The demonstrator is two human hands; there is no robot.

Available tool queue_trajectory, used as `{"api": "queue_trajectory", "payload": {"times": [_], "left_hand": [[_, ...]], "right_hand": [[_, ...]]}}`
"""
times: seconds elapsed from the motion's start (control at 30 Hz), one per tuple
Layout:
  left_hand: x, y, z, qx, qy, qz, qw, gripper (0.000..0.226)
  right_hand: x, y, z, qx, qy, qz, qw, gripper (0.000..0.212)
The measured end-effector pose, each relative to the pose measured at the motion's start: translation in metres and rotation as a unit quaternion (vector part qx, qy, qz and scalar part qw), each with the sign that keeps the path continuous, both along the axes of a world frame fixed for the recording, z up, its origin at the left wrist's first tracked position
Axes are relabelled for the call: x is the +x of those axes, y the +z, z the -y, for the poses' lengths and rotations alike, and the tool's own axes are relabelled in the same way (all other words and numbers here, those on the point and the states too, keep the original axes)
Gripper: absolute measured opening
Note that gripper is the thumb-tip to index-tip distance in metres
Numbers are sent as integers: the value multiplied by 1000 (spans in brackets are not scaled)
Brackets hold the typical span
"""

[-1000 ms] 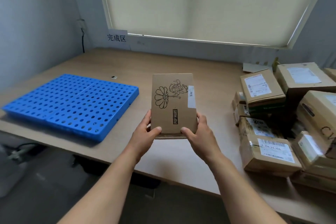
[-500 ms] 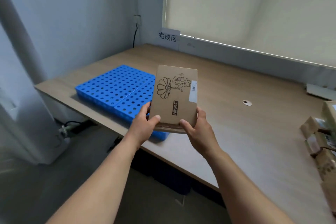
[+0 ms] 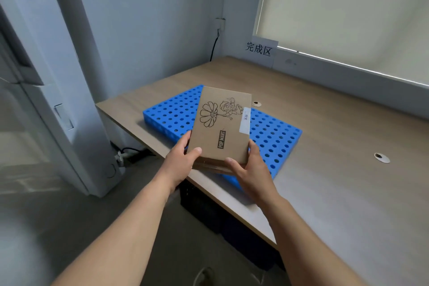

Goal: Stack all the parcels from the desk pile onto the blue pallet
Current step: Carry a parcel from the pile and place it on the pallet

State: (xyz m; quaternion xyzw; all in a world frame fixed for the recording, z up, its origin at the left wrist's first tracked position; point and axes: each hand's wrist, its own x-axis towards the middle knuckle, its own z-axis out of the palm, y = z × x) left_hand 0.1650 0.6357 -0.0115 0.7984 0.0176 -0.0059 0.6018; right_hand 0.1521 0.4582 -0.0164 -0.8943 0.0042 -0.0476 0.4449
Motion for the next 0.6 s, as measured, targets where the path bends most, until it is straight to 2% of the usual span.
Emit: {"api": "queue_trajectory", "payload": {"times": [0.23,0.6], "left_hand": [[79,-1,-43,-12,17,1,1000,52],[228,-9,-68,1,-37,-49,998,57]], "right_hand": [[83,-13,-46,33,3,7,999,70],[220,-25,-70,44,-34,-11,998,67]]}}
